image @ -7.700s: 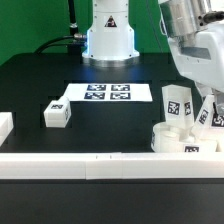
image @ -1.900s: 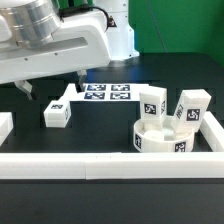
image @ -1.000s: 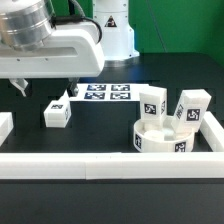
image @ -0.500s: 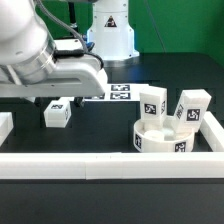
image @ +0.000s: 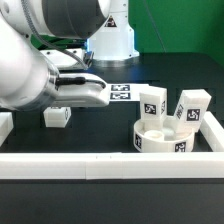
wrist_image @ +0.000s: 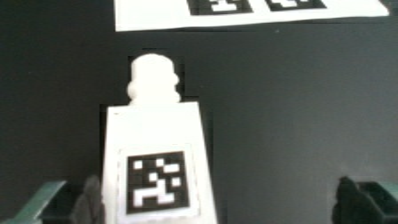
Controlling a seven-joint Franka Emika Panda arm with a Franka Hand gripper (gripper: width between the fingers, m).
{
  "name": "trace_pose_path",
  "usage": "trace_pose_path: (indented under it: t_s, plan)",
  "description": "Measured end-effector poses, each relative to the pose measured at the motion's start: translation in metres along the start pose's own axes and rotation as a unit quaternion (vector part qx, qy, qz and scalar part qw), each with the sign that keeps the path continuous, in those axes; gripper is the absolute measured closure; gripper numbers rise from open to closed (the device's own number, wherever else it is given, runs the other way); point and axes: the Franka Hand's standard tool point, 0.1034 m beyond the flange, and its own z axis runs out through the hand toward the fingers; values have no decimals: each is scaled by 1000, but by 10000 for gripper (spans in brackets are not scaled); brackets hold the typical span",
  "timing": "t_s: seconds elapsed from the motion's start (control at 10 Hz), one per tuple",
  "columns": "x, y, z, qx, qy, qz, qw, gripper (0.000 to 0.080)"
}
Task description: Assemble stool
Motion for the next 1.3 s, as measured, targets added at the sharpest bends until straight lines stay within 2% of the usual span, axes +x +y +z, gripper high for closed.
trace_pose_path:
  t_s: [0.3, 0.7, 1.3]
  plan:
    - [1, -1, 1, -4, -4, 0, 1000, 150]
    - [-1, 4, 5, -2, 2, 21, 1000, 150]
    - [-3, 0, 5, -4, -4, -10, 1000, 150]
